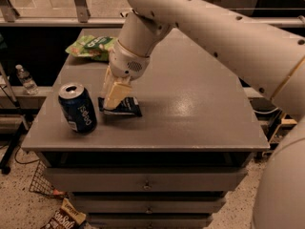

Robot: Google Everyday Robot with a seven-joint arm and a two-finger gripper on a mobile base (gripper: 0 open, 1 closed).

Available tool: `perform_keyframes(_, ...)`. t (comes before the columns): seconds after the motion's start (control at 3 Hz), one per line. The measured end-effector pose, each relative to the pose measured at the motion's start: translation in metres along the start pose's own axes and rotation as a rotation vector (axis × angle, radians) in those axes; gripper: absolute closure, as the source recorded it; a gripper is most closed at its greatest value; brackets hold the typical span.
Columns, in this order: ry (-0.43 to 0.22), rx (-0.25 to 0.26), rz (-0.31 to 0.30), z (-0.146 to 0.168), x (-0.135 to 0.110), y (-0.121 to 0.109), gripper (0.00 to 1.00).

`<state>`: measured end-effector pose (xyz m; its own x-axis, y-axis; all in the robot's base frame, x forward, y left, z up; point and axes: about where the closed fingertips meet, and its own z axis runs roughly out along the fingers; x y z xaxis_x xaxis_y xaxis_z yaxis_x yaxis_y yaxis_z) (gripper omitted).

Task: Move rxbar blueberry near pepsi can

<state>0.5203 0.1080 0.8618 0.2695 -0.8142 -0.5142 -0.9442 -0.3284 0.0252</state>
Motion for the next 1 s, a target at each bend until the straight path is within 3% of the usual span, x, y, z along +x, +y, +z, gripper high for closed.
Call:
perform_keyframes(0.33,-0.001,0.0,-0.001,0.001,-0.001,0.0,0.05)
perform_keyframes(0.67,-0.001,-0.001,-0.002,0.002,-0.001,0.0,0.0)
perform_keyframes(1.0,0.012,0.044,0.015,-0.011,0.008,0.012,0.0)
